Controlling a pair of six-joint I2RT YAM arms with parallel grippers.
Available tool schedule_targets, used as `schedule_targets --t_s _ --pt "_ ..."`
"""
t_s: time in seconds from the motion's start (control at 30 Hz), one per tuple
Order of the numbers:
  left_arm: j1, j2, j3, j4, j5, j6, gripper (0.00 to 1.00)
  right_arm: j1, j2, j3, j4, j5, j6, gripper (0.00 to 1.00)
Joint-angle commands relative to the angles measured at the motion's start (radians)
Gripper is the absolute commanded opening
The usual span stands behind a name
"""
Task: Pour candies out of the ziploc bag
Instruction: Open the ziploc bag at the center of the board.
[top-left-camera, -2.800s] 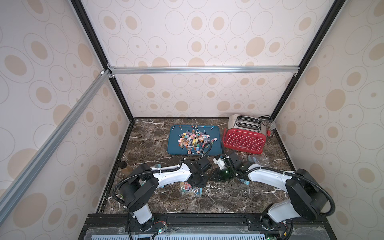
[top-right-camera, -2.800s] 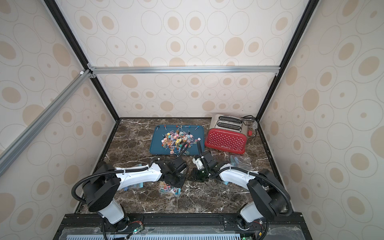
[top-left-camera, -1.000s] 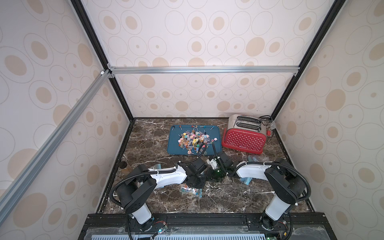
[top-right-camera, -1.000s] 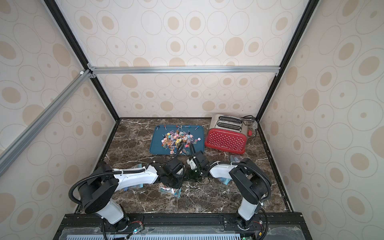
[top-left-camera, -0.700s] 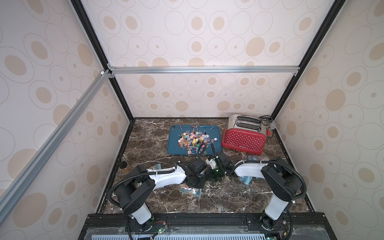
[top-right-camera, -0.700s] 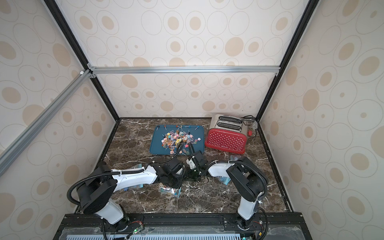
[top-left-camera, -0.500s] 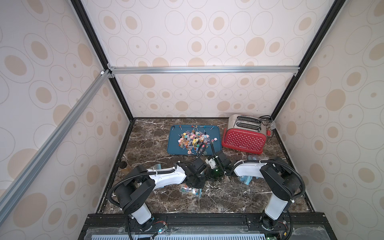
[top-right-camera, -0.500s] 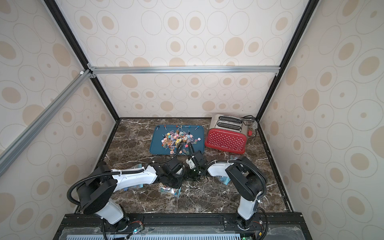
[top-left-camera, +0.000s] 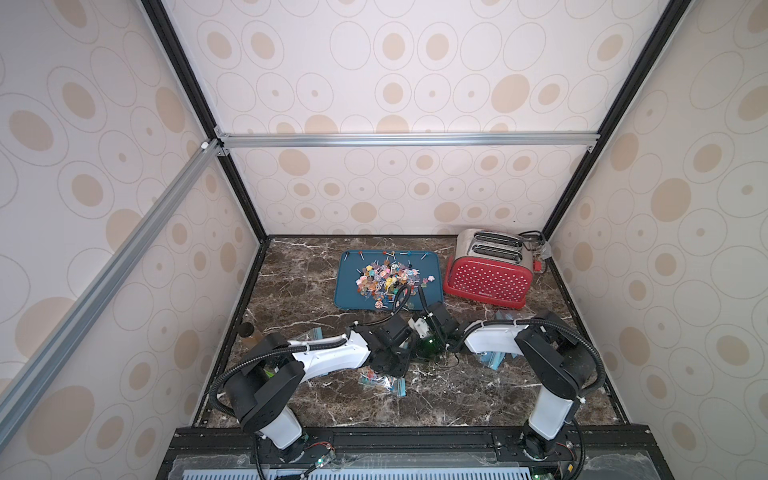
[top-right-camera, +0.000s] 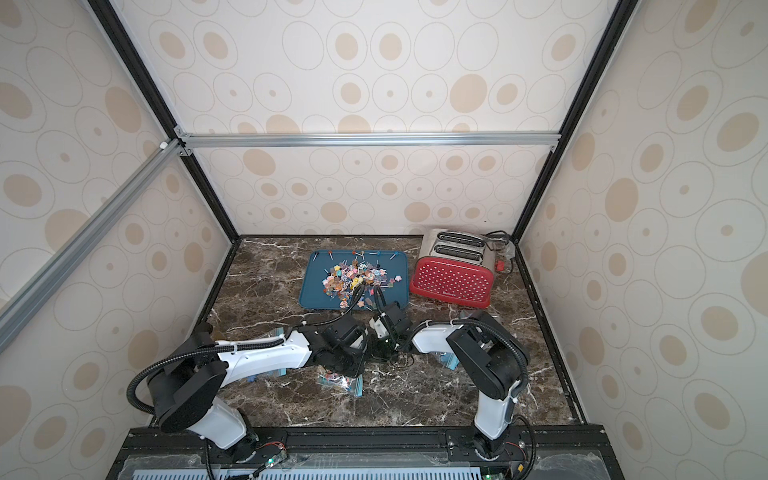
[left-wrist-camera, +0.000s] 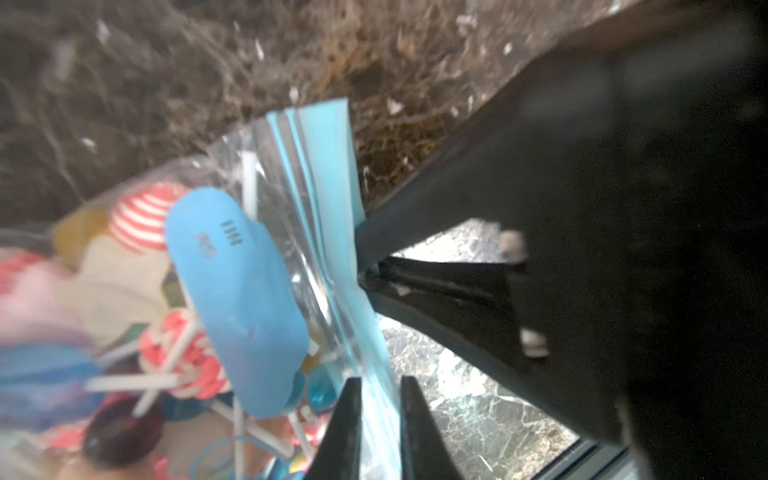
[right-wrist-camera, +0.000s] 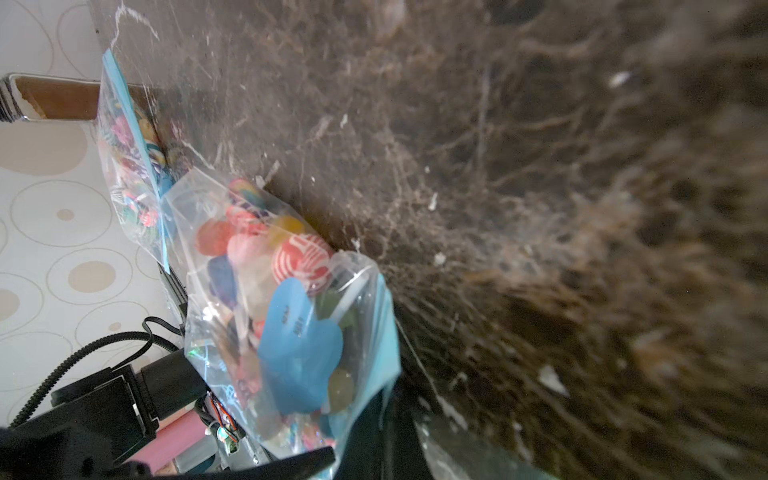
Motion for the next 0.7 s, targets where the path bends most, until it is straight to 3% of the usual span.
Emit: schedule_targets --t_s 0.0,0.37,0.67 --pt "0.007 -0.025 0.029 -0.042 -0.017 0.008 0.23 0.009 0.010 -0.003 0.003 0.017 0.002 0.00" --pt "0.008 0.018 0.037 0.008 -0.015 -0.005 0.25 0.010 -0.018 -0.032 0.042 -0.008 -0.008 0.00" --pt "0.011 0.023 0.046 0.024 -0.029 -0.017 0.37 0.010 -0.055 -0.070 0.098 -0.042 -0.025 0.00"
